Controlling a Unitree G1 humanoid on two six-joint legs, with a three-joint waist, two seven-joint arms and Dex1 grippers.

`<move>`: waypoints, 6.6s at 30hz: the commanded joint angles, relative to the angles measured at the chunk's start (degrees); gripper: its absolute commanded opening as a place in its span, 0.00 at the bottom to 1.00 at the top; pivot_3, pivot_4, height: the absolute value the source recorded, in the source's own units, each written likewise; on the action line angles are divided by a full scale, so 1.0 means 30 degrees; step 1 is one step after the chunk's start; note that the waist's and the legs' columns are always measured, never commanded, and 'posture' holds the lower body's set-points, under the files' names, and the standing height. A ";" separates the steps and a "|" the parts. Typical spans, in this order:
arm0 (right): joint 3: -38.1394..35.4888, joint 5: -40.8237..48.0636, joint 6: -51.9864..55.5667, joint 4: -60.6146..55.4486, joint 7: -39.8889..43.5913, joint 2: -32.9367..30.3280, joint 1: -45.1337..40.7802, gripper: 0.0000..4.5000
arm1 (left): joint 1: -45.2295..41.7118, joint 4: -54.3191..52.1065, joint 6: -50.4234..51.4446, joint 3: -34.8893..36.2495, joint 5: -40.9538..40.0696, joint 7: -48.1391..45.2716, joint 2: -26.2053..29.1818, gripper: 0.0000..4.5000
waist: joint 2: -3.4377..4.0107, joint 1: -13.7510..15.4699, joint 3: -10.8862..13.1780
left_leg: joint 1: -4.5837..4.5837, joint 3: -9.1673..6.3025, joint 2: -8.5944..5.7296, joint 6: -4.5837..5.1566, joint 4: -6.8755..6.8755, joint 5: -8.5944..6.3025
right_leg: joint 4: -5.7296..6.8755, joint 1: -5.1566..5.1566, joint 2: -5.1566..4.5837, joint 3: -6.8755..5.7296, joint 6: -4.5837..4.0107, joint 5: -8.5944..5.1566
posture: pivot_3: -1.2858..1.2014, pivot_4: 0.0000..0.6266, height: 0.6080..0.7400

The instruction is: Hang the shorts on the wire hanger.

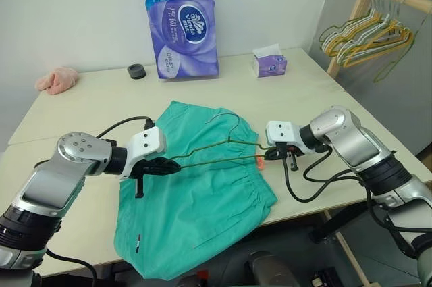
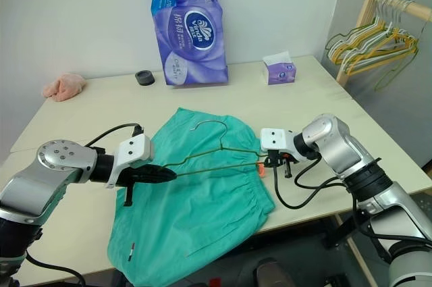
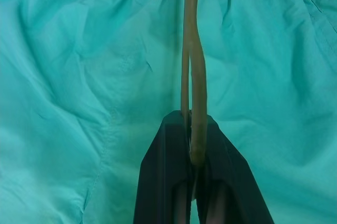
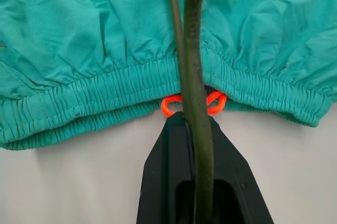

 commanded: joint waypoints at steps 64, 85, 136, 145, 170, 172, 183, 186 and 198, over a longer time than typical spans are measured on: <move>-1.2039 1.2830 1.7719 -0.6357 -0.6664 -0.4999 1.2774 0.00 | 0.1642 0.3087 -0.4633 0.3629 -0.0341 0.1951 -0.2934 0.99 | -0.0062 0.0018 0.0119 | -0.0001 0.0059 0.0003 0.0008 0.0002 -0.0007 | -0.0029 0.0025 0.0012 0.0029 0.0052 -0.0034 | 0.39 0.11 1.00; -1.2327 1.5057 1.7875 -0.7314 -0.7279 -0.4666 1.3302 0.00 | 0.0858 0.3769 -0.4328 0.3807 -0.0520 0.2363 -0.3132 0.99 | -0.0065 -0.0018 0.0136 | 0.0001 0.0056 0.0008 0.0009 -0.0007 -0.0007 | -0.0032 0.0026 0.0020 0.0021 0.0054 -0.0036 | 0.39 0.10 1.00; -1.1081 1.6400 1.7990 -0.6955 -0.7691 -0.5097 1.3055 0.00 | 0.0771 0.4672 -0.5252 0.3758 0.0129 0.2969 -0.3342 0.99 | -0.0066 -0.0009 0.0133 | -0.0007 0.0046 0.0009 0.0008 -0.0004 -0.0007 | -0.0040 0.0025 0.0016 0.0013 0.0055 -0.0035 | 0.39 0.07 1.00; -0.9386 1.6256 1.9400 -0.5310 -0.8281 -0.3839 1.0933 0.00 | 0.0774 0.4588 -0.5221 0.3758 0.0149 0.3080 -0.3454 0.99 | -0.0067 -0.0026 0.0132 | -0.0007 0.0047 0.0008 0.0008 -0.0003 -0.0007 | -0.0039 0.0023 0.0015 0.0018 0.0055 -0.0035 | 0.39 0.08 1.00; -0.9442 1.6079 1.9425 -0.2653 -1.1736 0.1309 0.4043 0.00 | 0.1136 0.4005 -0.4322 0.4594 -0.0356 0.4255 -0.3919 0.99 | -0.0047 0.0009 0.0113 | -0.0037 0.0023 0.0001 0.0009 0.0003 -0.0006 | 0.0012 -0.0020 -0.0005 0.0012 0.0050 -0.0022 | 0.41 0.06 1.00; -0.8418 1.5401 1.8007 -0.3661 -1.1646 0.1262 0.4127 0.00 | 0.0314 0.4415 -0.3799 0.5002 -0.0784 0.4805 -0.4297 0.99 | -0.0053 0.0016 0.0110 | -0.0036 0.0017 0.0000 0.0009 0.0002 -0.0006 | 0.0010 -0.0019 -0.0005 0.0004 0.0054 -0.0024 | 0.41 0.06 1.00; -0.3155 1.0032 1.0458 -0.5852 -0.9701 -0.0335 0.4061 0.00 | -0.3799 0.6200 -0.2705 0.5590 -0.1938 0.3956 -0.3729 0.99 | -0.0067 -0.0113 0.0093 | -0.0040 0.0006 -0.0002 0.0003 0.0005 -0.0005 | 0.0005 -0.0026 -0.0010 -0.0006 0.0063 -0.0017 | 0.40 0.04 1.00; -0.2241 0.8816 0.8960 -0.6073 -0.8847 -0.0855 0.3790 0.00 | -0.4531 0.6543 -0.3587 0.4398 -0.1263 0.1525 -0.2483 0.99 | -0.0067 -0.0216 0.0093 | -0.0044 0.0006 0.0000 0.0001 -0.0002 -0.0003 | 0.0015 -0.0048 -0.0008 -0.0006 0.0053 -0.0012 | 0.40 0.04 1.00; -0.0902 0.5761 0.5731 -0.6724 -0.6971 -0.1202 0.3698 0.00 | -0.6367 0.8184 -0.7961 0.0631 0.1703 -0.2482 -0.2238 0.99 | -0.0068 -0.0212 0.0063 | -0.0045 -0.0002 -0.0001 -0.0002 0.0004 -0.0002 | 0.0011 -0.0048 -0.0012 -0.0002 0.0031 0.0000 | 0.40 0.02 1.00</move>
